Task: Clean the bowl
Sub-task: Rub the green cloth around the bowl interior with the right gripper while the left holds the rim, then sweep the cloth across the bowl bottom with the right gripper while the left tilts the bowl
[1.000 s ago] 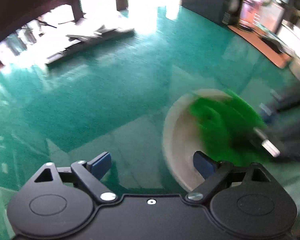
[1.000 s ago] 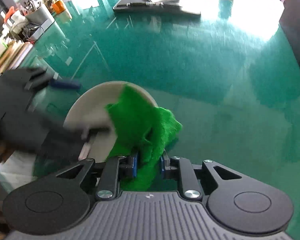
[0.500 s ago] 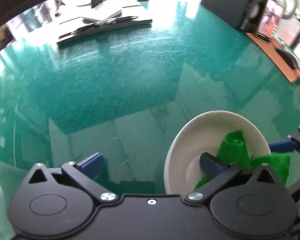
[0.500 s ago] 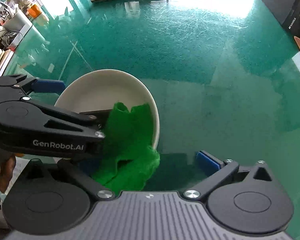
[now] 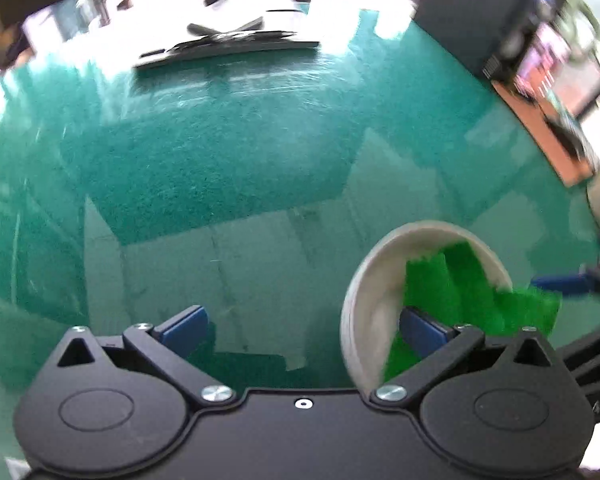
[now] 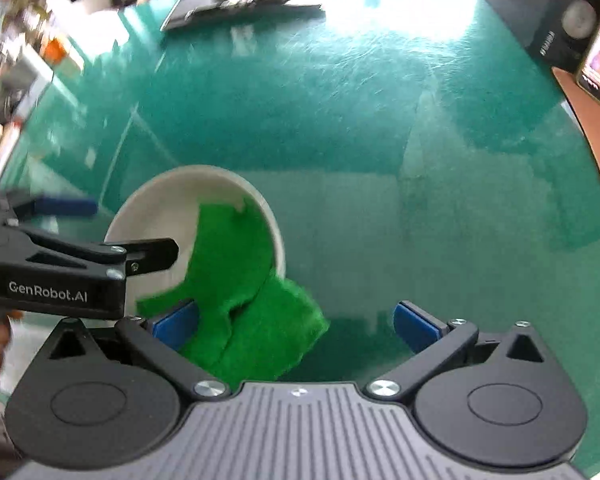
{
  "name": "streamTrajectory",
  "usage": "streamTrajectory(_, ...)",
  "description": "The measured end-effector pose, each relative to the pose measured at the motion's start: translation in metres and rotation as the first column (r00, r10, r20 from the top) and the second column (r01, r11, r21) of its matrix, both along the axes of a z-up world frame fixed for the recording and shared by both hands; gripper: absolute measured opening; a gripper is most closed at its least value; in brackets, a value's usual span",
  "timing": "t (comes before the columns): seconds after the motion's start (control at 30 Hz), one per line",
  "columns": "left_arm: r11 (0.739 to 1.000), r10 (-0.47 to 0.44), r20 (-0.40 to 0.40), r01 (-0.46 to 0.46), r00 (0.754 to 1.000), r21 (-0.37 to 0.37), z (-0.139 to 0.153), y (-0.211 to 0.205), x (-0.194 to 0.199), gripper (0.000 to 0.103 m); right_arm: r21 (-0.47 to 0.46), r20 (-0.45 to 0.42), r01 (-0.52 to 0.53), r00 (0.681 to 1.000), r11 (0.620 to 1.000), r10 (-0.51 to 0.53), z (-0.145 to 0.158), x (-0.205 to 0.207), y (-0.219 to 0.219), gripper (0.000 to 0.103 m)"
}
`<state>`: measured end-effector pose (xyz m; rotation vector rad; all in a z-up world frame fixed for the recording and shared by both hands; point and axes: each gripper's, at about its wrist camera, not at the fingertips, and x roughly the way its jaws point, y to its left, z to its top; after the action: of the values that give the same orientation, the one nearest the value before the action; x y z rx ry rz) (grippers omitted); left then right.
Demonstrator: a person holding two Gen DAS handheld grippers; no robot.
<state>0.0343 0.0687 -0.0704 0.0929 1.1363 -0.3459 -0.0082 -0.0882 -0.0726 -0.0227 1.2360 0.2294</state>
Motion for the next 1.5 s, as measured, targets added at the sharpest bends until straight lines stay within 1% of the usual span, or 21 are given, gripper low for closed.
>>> streamTrajectory(0.03, 1.0, -0.002, 0.011, 0.002, 1.0, 0.002, 0.003, 0.001, -0.001, 0.096, -0.022, 0.037, -0.01, 0.999, 1.0, 0.011, 0.005, -0.002, 0.003, 0.099)
streamTrajectory(0.07, 1.0, 0.008, 0.021, -0.008, 1.0, -0.013, 0.005, 0.003, 0.0, 0.093, -0.033, 0.057, -0.013, 0.998, 0.999, 0.014, 0.007, -0.002, 0.005, 0.076)
streamTrajectory(0.1, 0.999, 0.018, 0.03, -0.018, 0.999, -0.029, 0.008, 0.005, 0.001, 0.093, -0.032, 0.054, -0.01, 0.998, 0.999, 0.012, 0.008, -0.001, 0.005, 0.046)
streamTrajectory(0.13, 0.999, 0.029, 0.039, -0.027, 0.999, -0.045, 0.01, 0.007, 0.002, 0.093, -0.032, 0.051, -0.007, 0.999, 0.999, 0.009, 0.008, 0.0, 0.004, 0.046)
streamTrajectory(0.17, 0.997, 0.052, 0.044, -0.049, 0.998, -0.062, 0.011, 0.011, 0.004, 0.094, -0.028, 0.046, -0.006, 0.999, 1.0, 0.007, 0.007, 0.001, 0.004, 0.052)
streamTrajectory(0.23, 0.995, 0.064, 0.031, -0.061, 0.997, -0.08, 0.011, 0.016, 0.007, 0.096, -0.005, 0.023, -0.01, 1.0, 1.0, 0.01, 0.003, 0.003, 0.002, 0.051)
streamTrajectory(0.3, 0.999, 0.01, 0.034, -0.009, 0.999, -0.039, 0.008, 0.013, 0.006, 0.096, 0.015, 0.003, -0.014, 1.0, 1.0, 0.014, 0.0, 0.005, 0.001, 0.036)
streamTrajectory(0.33, 0.999, -0.039, 0.031, 0.04, 0.999, -0.018, 0.006, 0.009, 0.003, 0.096, 0.012, 0.002, -0.019, 1.0, 1.0, 0.019, -0.001, 0.007, 0.003, 0.033)
streamTrajectory(0.4, 0.992, -0.124, 0.017, 0.123, 0.992, 0.036, 0.001, -0.001, -0.002, 0.095, 0.006, 0.002, -0.017, 1.0, 1.0, 0.017, -0.002, 0.011, 0.004, 0.032)
streamTrajectory(0.47, 0.987, -0.149, 0.012, 0.147, 0.989, 0.067, -0.004, -0.007, -0.005, 0.092, 0.012, -0.004, -0.008, 1.0, 1.0, 0.008, -0.004, 0.015, 0.004, 0.029)
streamTrajectory(0.53, 0.985, -0.168, -0.015, 0.168, 0.986, 0.044, -0.008, -0.012, -0.005, 0.075, 0.025, -0.013, -0.014, 1.0, 1.0, 0.015, -0.005, 0.016, 0.006, 0.027)
streamTrajectory(0.6, 0.977, -0.214, 0.006, 0.214, 0.977, 0.009, -0.007, -0.017, -0.01, 0.04, 0.029, -0.016, -0.021, 1.0, 0.999, 0.021, -0.005, 0.016, 0.007, 0.026)
streamTrajectory(0.67, 0.963, -0.271, 0.042, 0.27, 0.962, 0.022, -0.005, -0.024, -0.016, 0.026, 0.035, -0.017, -0.022, 1.0, 0.999, 0.022, -0.005, 0.017, 0.007, 0.026)
streamTrajectory(0.7, 0.955, -0.295, 0.051, 0.294, 0.954, 0.025, -0.005, -0.028, -0.017, 0.024, 0.039, -0.017, -0.02, 1.0, 0.999, 0.021, -0.005, 0.018, 0.007, 0.025)
streamTrajectory(0.8, 0.951, -0.308, 0.018, 0.308, 0.951, -0.012, -0.008, -0.027, -0.005, 0.024, 0.049, -0.019, -0.023, 1.0, 0.999, 0.024, -0.006, 0.021, 0.003, 0.025)
streamTrajectory(0.87, 0.932, -0.362, -0.015, 0.362, 0.932, -0.012, -0.008, -0.031, 0.001, 0.024, 0.052, -0.021, -0.031, 0.999, 0.998, 0.032, -0.007, 0.024, 0.001, 0.025)
streamTrajectory(1.03, 0.897, -0.442, -0.021, 0.442, 0.897, 0.02, -0.009, -0.043, 0.005, 0.026, 0.021, 0.009, -0.104, 0.995, 0.994, 0.104, -0.008, 0.048, 0.012, 0.025)
streamTrajectory(1.1, 0.899, -0.437, -0.024, 0.437, 0.899, 0.029, -0.01, -0.045, 0.006, 0.029, 0.009, 0.02, -0.134, 0.991, 0.991, 0.134, -0.007, 0.058, 0.02, 0.031)
streamTrajectory(1.17, 0.905, -0.424, -0.026, 0.425, 0.905, 0.022, -0.011, -0.043, 0.008, 0.03, 0.006, 0.029, -0.148, 0.989, 0.989, 0.148, -0.006, 0.06, 0.02, 0.032)
streamTrajectory(1.37, 0.933, -0.36, -0.028, 0.36, 0.933, 0.014, -0.014, -0.035, 0.018, 0.044, 0.039, 0.01, -0.119, 0.993, 0.992, 0.119, -0.007, 0.045, 0.002, 0.02)
streamTrajectory(1.5, 0.924, -0.38, -0.027, 0.381, 0.925, 0.029, -0.015, -0.038, 0.023, 0.045, 0.062, -0.023, -0.105, 0.994, 0.993, 0.106, -0.006, 0.027, -0.008, 0.021)
